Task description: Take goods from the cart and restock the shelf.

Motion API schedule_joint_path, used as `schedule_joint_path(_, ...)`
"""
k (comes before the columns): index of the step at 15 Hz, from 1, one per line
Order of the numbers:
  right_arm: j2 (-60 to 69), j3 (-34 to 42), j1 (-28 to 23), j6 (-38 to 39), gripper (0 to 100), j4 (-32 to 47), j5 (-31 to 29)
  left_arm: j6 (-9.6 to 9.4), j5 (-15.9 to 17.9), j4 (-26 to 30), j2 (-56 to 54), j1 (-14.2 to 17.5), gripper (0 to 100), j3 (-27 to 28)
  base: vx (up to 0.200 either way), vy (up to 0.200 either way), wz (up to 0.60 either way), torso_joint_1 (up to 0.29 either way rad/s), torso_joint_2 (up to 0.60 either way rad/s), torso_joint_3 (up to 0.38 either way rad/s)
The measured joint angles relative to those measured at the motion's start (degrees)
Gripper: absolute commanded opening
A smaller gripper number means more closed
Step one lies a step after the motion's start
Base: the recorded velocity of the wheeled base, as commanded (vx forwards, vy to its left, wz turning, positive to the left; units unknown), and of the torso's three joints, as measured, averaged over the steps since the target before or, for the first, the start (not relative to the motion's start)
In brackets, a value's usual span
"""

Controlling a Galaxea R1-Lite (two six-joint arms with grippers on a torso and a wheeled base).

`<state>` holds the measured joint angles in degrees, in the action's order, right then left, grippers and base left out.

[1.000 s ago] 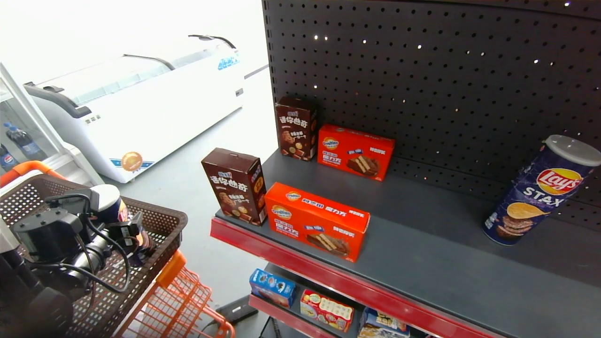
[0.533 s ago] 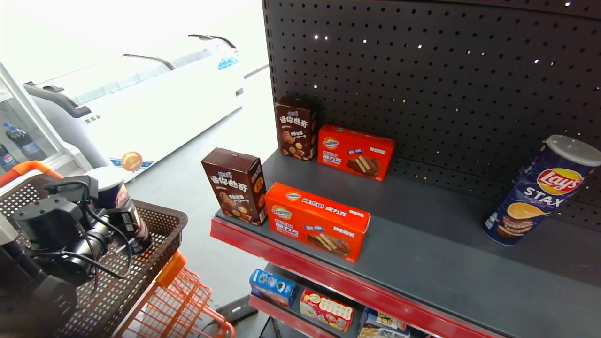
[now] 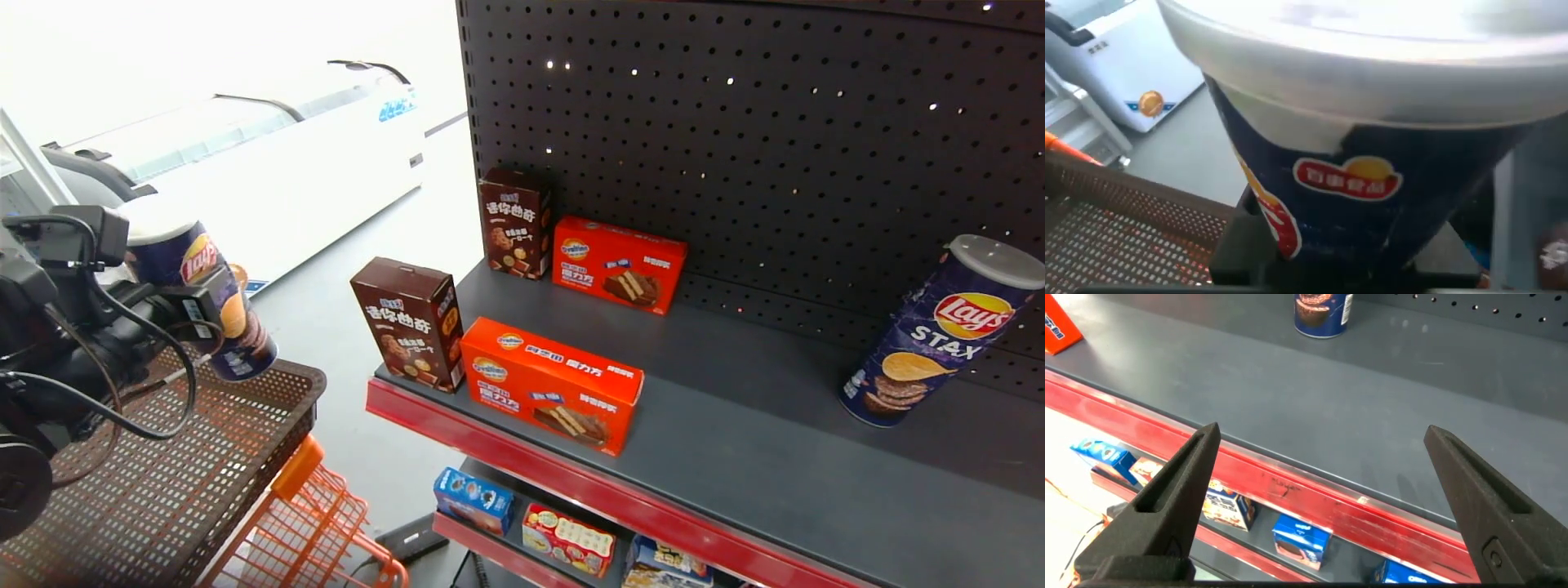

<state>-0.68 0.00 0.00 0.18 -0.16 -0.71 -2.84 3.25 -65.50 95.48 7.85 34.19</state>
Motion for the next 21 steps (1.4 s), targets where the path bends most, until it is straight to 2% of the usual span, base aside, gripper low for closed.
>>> schedule_joint_path(2,0.00,0.00,0.00,0.00,100,0.00,0.02,0.00,1.39,9.51,-5.42,-3.34,0,2.29,0.000,0.000,0.00,0.000,0.00,0.000)
schedule_joint_path(3,0.00,0.00,0.00,0.00,100,0.00,0.00,0.44,4.22,11.93,-8.00,-5.11,0,3.04,0.000,0.000,0.00,0.000,0.00,0.000)
schedule_joint_path(5,0.00,0.00,0.00,0.00,100,0.00,0.00,1.94,12.84,17.38,-13.18,-8.59,0,4.08,0.000,0.000,0.00,0.000,0.00,0.000)
schedule_joint_path(6,0.00,0.00,0.02,0.00,100,0.00,0.02,2.40,15.32,20.42,-15.47,-10.05,0,4.67,0.000,0.000,0.00,0.000,0.00,0.000)
schedule_joint_path(7,0.00,0.00,0.00,0.00,100,0.00,0.02,2.49,15.65,20.55,-16.96,-10.74,0,5.16,0.000,0.000,0.00,0.000,0.00,0.000)
schedule_joint_path(9,0.00,0.00,0.00,0.00,100,0.00,0.00,2.52,15.98,24.67,-19.68,-13.14,0,5.50,0.000,0.000,0.00,0.000,0.00,0.000)
schedule_joint_path(11,0.00,0.00,0.00,-0.02,100,0.00,0.00,2.60,16.36,31.16,-23.19,-18.65,0,6.29,0.000,0.000,0.00,0.000,0.00,0.000)
schedule_joint_path(13,0.00,0.00,0.00,0.00,100,0.00,0.02,2.68,16.25,40.02,-26.51,-24.16,0,8.41,0.000,0.000,0.00,0.000,0.00,0.000)
schedule_joint_path(14,0.00,0.00,0.00,0.00,100,0.00,0.00,2.60,16.04,41.97,-27.73,-26.20,0,9.30,0.000,0.000,0.00,0.000,0.00,0.000)
schedule_joint_path(19,0.00,0.00,0.00,-0.02,100,0.00,0.00,2.46,16.04,42.76,-29.96,-37.39,0,10.01,0.000,0.000,0.00,0.000,0.00,0.000)
schedule_joint_path(21,0.00,0.00,0.00,0.00,100,0.00,0.02,2.38,16.80,42.68,-28.72,-40.20,0,10.95,0.000,0.000,0.00,0.000,0.00,0.000)
